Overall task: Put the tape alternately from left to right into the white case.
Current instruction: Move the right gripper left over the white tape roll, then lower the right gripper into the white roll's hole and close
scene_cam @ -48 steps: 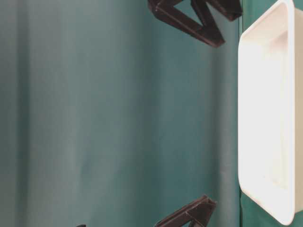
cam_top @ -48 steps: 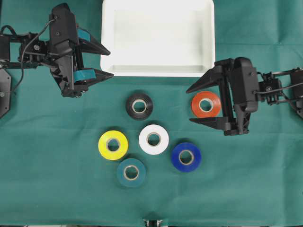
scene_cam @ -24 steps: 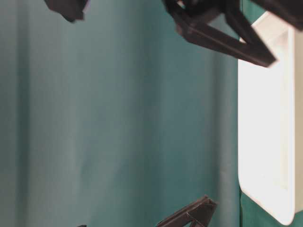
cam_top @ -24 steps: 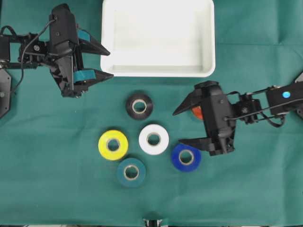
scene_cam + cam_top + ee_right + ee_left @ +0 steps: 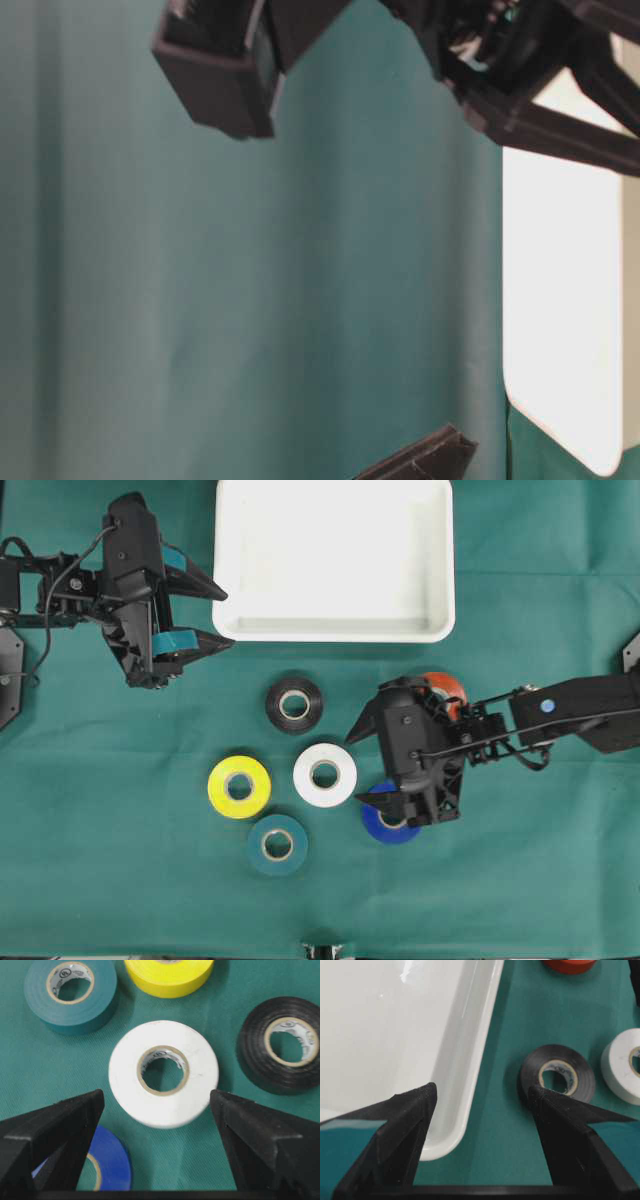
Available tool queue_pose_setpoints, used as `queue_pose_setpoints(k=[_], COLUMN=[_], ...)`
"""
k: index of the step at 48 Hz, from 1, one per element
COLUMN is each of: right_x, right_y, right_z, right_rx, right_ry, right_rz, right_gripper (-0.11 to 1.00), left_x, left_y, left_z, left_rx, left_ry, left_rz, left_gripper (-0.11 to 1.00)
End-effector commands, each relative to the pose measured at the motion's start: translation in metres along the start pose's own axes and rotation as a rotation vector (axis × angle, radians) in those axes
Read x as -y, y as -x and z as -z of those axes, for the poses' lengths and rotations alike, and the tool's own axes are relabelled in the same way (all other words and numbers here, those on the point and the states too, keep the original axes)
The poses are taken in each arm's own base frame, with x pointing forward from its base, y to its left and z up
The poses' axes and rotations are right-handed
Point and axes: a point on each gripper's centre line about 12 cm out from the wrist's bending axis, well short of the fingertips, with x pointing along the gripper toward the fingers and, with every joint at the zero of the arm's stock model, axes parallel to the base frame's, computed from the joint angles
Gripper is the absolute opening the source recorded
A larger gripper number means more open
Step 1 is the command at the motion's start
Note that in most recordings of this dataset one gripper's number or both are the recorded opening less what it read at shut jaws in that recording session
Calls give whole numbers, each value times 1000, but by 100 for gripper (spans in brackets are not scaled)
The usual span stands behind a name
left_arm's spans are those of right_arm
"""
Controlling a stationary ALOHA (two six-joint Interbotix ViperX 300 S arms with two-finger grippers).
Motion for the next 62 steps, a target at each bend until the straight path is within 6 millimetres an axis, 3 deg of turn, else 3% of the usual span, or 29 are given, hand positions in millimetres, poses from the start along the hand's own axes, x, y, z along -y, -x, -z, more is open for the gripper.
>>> queue_pose_setpoints(k=[1,28,62], right_x=[-10,-16,-15], right_y=[-2,-44,-65], right_z=[-13,-11,-1], right_rx=[27,-19,-125], right_ry=[9,-50,-142], right_rz=[-20,-18,18], right_gripper=[78,77,77], left_x=[0,-1,-1], left_y=[1,2,2], left_z=[-6,-3,2], left_rx=[22,14,0], left_ry=[2,0,2], left_rz=[0,-1,-3], left_gripper=[77,77,77])
